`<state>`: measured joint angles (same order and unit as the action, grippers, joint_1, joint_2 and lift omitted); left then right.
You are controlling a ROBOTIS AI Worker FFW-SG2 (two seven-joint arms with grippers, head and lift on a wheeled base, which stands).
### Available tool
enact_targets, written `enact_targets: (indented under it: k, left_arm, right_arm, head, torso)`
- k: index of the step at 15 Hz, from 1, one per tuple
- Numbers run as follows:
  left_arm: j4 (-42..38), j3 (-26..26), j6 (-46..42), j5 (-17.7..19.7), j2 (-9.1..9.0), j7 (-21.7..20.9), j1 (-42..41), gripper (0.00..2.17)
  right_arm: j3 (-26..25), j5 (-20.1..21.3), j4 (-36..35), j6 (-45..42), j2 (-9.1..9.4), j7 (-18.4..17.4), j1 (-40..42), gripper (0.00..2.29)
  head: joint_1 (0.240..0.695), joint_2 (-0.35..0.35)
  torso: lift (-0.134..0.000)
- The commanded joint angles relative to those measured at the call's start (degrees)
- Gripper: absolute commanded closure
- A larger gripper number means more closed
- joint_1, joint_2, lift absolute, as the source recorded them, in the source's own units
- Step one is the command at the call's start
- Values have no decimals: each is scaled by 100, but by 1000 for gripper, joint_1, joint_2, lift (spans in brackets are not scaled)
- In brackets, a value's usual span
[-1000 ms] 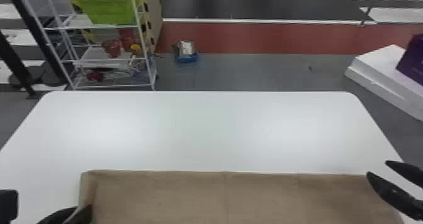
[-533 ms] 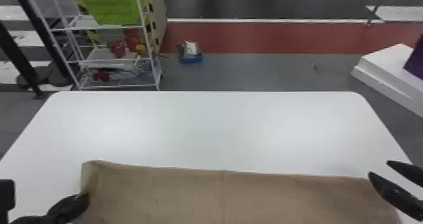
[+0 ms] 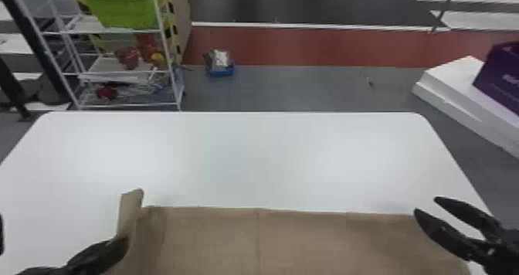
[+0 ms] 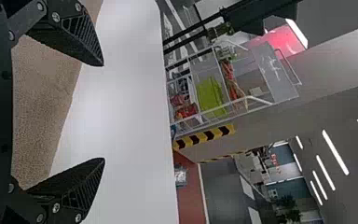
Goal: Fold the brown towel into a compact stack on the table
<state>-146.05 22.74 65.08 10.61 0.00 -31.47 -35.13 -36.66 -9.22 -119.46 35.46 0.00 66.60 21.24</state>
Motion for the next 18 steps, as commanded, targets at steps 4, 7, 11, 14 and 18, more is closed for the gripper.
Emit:
enact_targets:
  k: [4, 7, 11, 14, 18]
  left_arm:
    - [-539, -1079, 80, 20, -15, 158, -90, 1369]
    - [-767, -1571, 168, 37, -15, 528, -90, 1369]
    - [-750, -2397, 186, -24, -15, 976, 33, 1369]
    - [-547, -3417, 203, -596, -15, 1450, 340, 1369]
    - [-336, -4296, 502, -912, -15, 1793, 595, 1372]
  right_arm:
    - [212, 61, -60, 89, 5, -51, 3, 178]
    - [212, -62, 10, 124, 5, -59, 3, 181]
    - [371, -159, 19, 194, 5, -130, -15, 181]
    - [494, -115, 160, 71, 5, -209, -41, 181]
    - [450, -106, 247, 18, 5, -235, -41, 181]
  head:
    - [695, -154]
    - [695, -217]
    - [695, -265]
    - [695, -311]
    - [695, -350]
  torso:
    - [-124]
    - [-124]
    - [-124]
    - [-124]
    - [-124]
